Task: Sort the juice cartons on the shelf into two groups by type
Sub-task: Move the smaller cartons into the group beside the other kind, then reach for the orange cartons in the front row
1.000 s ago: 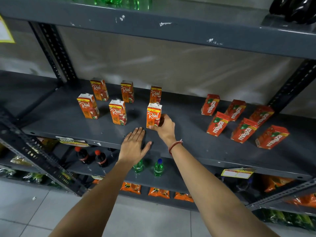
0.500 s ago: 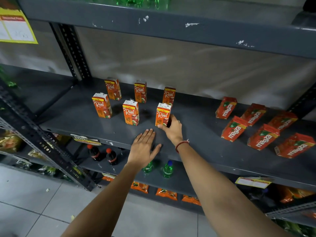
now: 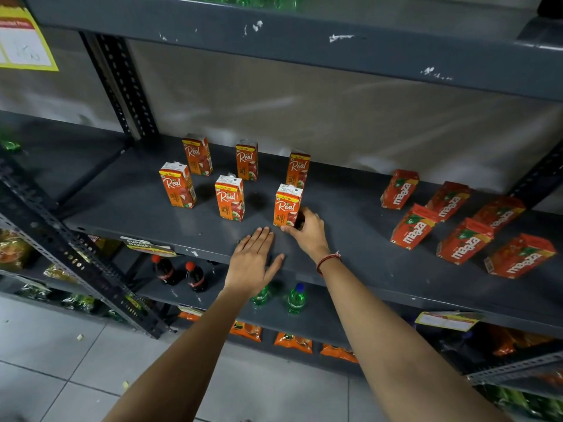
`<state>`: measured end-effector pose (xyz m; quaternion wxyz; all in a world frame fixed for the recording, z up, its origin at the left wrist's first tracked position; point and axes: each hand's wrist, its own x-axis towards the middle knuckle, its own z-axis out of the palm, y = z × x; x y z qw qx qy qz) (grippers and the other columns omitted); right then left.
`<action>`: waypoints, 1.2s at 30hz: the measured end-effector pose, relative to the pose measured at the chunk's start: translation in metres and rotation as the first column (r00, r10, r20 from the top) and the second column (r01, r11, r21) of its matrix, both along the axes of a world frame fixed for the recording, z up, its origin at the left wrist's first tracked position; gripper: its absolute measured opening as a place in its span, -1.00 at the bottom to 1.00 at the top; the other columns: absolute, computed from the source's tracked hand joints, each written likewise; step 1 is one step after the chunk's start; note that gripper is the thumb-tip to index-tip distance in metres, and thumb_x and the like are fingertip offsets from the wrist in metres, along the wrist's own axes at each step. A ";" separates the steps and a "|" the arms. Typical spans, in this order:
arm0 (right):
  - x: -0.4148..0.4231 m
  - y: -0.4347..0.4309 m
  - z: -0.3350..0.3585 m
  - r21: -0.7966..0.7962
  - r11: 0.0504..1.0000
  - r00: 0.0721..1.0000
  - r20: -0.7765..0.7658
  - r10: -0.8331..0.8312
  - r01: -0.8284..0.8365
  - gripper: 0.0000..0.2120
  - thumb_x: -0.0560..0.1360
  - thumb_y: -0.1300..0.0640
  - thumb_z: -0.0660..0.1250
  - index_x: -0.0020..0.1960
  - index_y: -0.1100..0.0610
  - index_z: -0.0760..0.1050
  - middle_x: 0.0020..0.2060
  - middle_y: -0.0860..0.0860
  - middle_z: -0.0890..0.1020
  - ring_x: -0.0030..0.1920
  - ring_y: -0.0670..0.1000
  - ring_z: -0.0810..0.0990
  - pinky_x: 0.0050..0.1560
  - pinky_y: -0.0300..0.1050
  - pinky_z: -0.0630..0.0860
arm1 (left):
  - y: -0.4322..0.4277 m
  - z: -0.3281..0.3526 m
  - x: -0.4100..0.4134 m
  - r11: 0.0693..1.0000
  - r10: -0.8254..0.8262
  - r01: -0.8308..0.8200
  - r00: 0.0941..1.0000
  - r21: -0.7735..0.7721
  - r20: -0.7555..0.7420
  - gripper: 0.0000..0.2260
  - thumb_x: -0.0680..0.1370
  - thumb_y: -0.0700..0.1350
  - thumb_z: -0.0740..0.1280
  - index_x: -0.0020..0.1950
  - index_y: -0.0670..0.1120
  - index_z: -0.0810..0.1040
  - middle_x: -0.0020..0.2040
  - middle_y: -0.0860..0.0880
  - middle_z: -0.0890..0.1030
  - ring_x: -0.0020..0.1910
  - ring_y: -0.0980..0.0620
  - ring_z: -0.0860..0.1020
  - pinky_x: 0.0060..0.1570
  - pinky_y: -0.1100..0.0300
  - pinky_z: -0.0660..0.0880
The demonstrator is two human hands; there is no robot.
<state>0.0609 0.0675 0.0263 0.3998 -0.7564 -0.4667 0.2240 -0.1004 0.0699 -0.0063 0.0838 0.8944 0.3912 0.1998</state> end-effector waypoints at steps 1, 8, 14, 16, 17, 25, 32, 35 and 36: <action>0.001 -0.001 0.000 -0.001 1.000 1.000 0.004 0.009 -0.009 -0.57 0.34 0.10 0.50 0.14 0.18 0.46 0.11 0.17 0.61 0.19 0.18 0.52 0.23 0.17 0.46 | 0.000 0.000 0.000 1.000 -0.002 0.002 1.000 0.001 0.000 -0.40 0.54 0.19 -0.01 0.38 -0.22 0.33 0.38 -0.19 0.41 0.39 -0.09 0.32 0.38 0.00 0.19; 0.005 -0.004 -0.003 -0.006 0.999 0.999 -0.001 0.046 -0.046 -0.49 0.30 0.09 0.53 0.18 0.16 0.45 0.14 0.16 0.60 0.20 0.16 0.53 0.23 0.17 0.48 | 0.001 -0.001 0.000 1.000 0.002 -0.002 1.000 -0.003 0.002 -0.40 0.54 0.20 -0.01 0.38 -0.20 0.34 0.37 -0.18 0.41 0.39 -0.08 0.32 0.37 0.00 0.20; 0.008 -0.003 -0.006 0.010 0.999 0.999 0.026 0.047 -0.047 -0.55 0.33 0.08 0.51 0.15 0.16 0.46 0.10 0.16 0.60 0.16 0.14 0.54 0.19 0.08 0.49 | 0.001 -0.002 0.000 1.000 0.005 -0.005 1.000 0.009 0.012 -0.43 0.55 0.18 0.03 0.35 -0.21 0.38 0.35 -0.19 0.45 0.36 -0.09 0.36 0.35 0.00 0.24; 0.009 -0.004 -0.007 0.012 0.999 0.998 0.026 0.052 -0.052 -0.55 0.33 0.09 0.51 0.16 0.16 0.47 0.11 0.16 0.60 0.16 0.13 0.53 0.17 0.03 0.47 | 0.000 -0.002 0.000 1.000 0.005 -0.006 1.000 0.008 0.018 -0.43 0.55 0.18 0.03 0.35 -0.21 0.38 0.35 -0.19 0.45 0.36 -0.10 0.37 0.34 -0.01 0.24; 0.009 -0.004 -0.008 0.014 0.998 0.998 0.026 0.055 -0.056 -0.54 0.33 0.09 0.51 0.16 0.16 0.47 0.11 0.16 0.60 0.16 0.13 0.53 0.16 0.01 0.46 | 0.000 -0.002 0.000 1.000 0.004 -0.004 1.000 0.006 0.021 -0.43 0.54 0.18 0.03 0.35 -0.21 0.38 0.35 -0.19 0.44 0.36 -0.10 0.36 0.34 -0.01 0.24; 0.016 -0.029 -0.002 0.119 0.993 0.993 -0.117 0.021 -0.007 -0.49 0.32 0.16 0.52 0.22 0.20 0.45 0.13 0.10 0.60 0.09 -0.04 0.54 0.14 -0.14 0.51 | -0.018 0.004 0.014 0.996 0.074 -0.063 0.980 -0.066 0.184 -0.54 0.54 0.05 0.13 0.35 -0.19 0.38 0.40 -0.18 0.38 0.42 -0.11 0.27 0.32 -0.10 0.24; 0.082 -0.144 -0.008 0.299 0.800 0.848 -0.065 -0.526 0.520 -0.86 0.43 0.26 0.39 -0.01 0.22 0.56 -0.09 0.15 0.61 -0.10 0.11 0.61 -0.01 -0.05 0.56 | -0.085 0.015 0.124 0.984 -0.039 0.099 0.931 -0.149 0.363 -0.59 0.53 -0.11 0.30 0.35 -0.16 0.37 0.38 -0.14 0.40 0.35 -0.11 0.35 0.27 0.01 0.30; 0.124 -0.180 -0.004 0.278 0.674 0.716 -0.079 -0.693 0.684 -0.78 0.44 0.24 0.39 0.05 0.29 0.50 -0.01 0.21 0.55 0.03 0.20 0.55 0.14 0.05 0.48 | -0.097 0.025 0.177 0.954 -0.059 0.163 0.926 -0.252 0.373 -0.49 0.52 -0.07 0.32 0.41 -0.18 0.26 0.42 -0.16 0.34 0.39 -0.11 0.28 0.31 0.03 0.26; 0.137 -0.187 -0.002 0.264 0.641 0.678 -0.076 -0.731 0.720 -0.71 0.43 0.22 0.40 0.10 0.31 0.47 0.04 0.23 0.53 0.10 0.22 0.51 0.19 0.04 0.43 | -0.099 0.027 0.191 0.941 -0.051 0.172 0.923 -0.293 0.380 -0.45 0.52 -0.05 0.33 0.43 -0.18 0.22 0.43 -0.16 0.32 0.41 -0.11 0.26 0.32 0.02 0.25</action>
